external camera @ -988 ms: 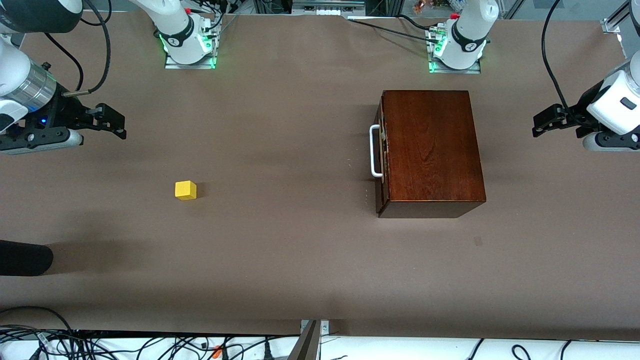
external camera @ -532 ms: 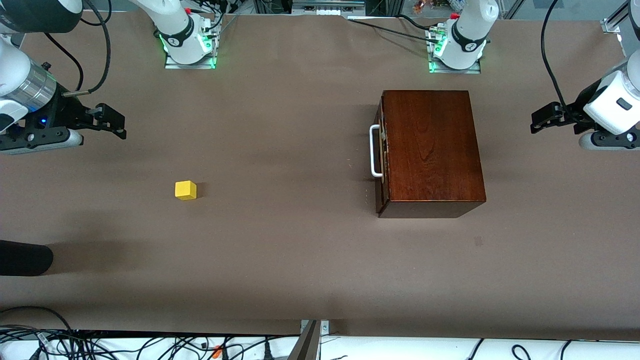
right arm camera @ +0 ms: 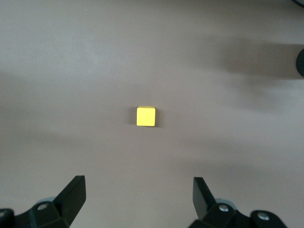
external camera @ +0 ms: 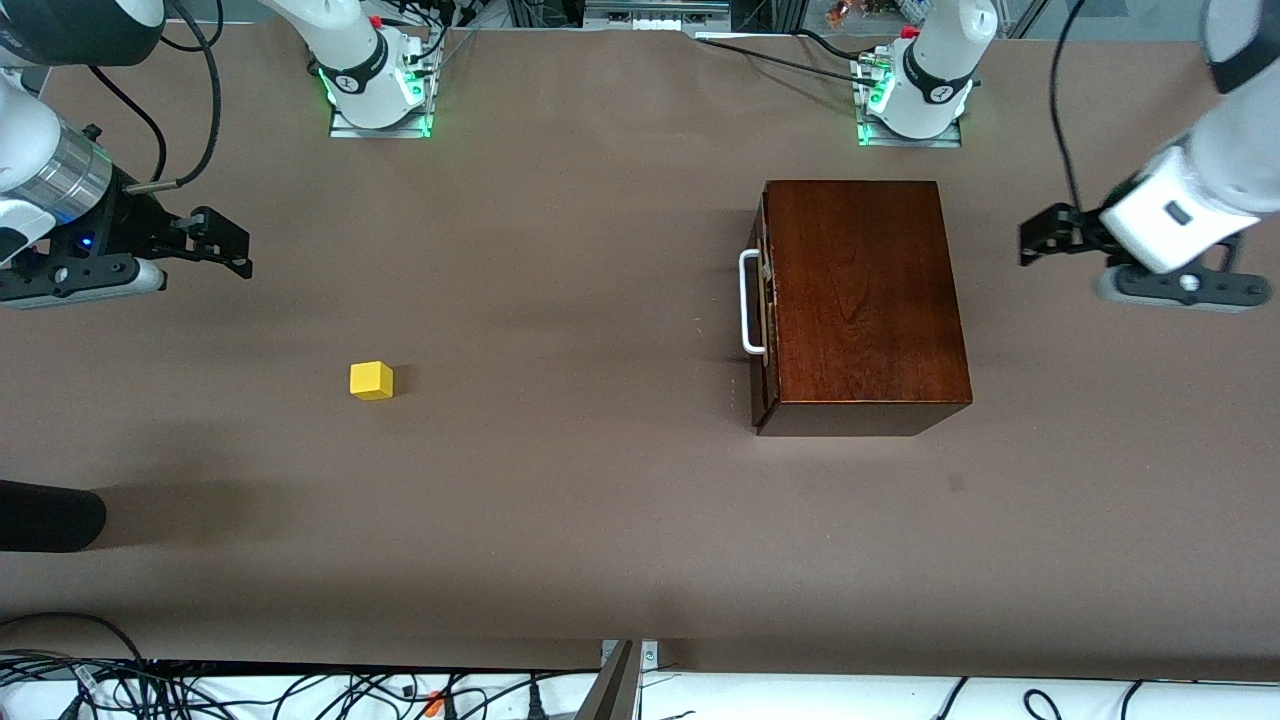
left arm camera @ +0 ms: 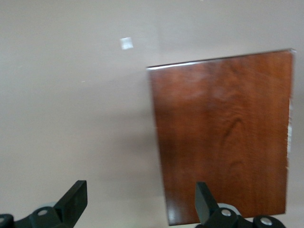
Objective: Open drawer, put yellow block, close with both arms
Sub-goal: 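Move the left gripper to the white drawer handle of the box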
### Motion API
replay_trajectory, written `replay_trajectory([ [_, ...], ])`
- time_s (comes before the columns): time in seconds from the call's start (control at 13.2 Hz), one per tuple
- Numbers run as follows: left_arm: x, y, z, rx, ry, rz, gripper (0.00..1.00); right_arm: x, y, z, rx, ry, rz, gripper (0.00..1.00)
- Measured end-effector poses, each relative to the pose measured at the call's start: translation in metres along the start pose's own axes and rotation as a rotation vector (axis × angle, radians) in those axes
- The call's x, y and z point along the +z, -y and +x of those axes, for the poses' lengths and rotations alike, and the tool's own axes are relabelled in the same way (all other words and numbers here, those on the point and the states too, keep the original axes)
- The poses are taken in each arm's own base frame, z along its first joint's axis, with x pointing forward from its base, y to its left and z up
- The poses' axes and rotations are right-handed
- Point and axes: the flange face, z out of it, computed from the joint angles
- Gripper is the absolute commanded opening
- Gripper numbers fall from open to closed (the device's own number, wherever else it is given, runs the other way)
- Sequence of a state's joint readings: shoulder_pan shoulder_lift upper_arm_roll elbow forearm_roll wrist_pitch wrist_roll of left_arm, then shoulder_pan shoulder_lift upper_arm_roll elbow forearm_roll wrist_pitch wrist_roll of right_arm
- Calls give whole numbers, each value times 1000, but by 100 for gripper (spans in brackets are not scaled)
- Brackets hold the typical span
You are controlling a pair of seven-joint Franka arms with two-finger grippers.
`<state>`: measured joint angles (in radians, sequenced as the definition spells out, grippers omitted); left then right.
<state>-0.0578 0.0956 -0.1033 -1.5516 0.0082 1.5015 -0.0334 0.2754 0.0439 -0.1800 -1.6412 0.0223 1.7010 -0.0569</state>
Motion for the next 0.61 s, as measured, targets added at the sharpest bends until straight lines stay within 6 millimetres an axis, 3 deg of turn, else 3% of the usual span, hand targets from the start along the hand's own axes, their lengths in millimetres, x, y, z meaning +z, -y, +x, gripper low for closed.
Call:
replay_trajectory([
  [0.38, 60, -123, 34, 18, 11, -23, 100, 0, 0, 0, 1, 0, 0, 100],
  [0.53, 82, -174, 38, -10, 3, -33, 100, 0, 0, 0, 1, 0, 0, 100],
  [0.61, 93, -209, 36, -15, -12, -40, 100, 0, 0, 0, 1, 0, 0, 100],
])
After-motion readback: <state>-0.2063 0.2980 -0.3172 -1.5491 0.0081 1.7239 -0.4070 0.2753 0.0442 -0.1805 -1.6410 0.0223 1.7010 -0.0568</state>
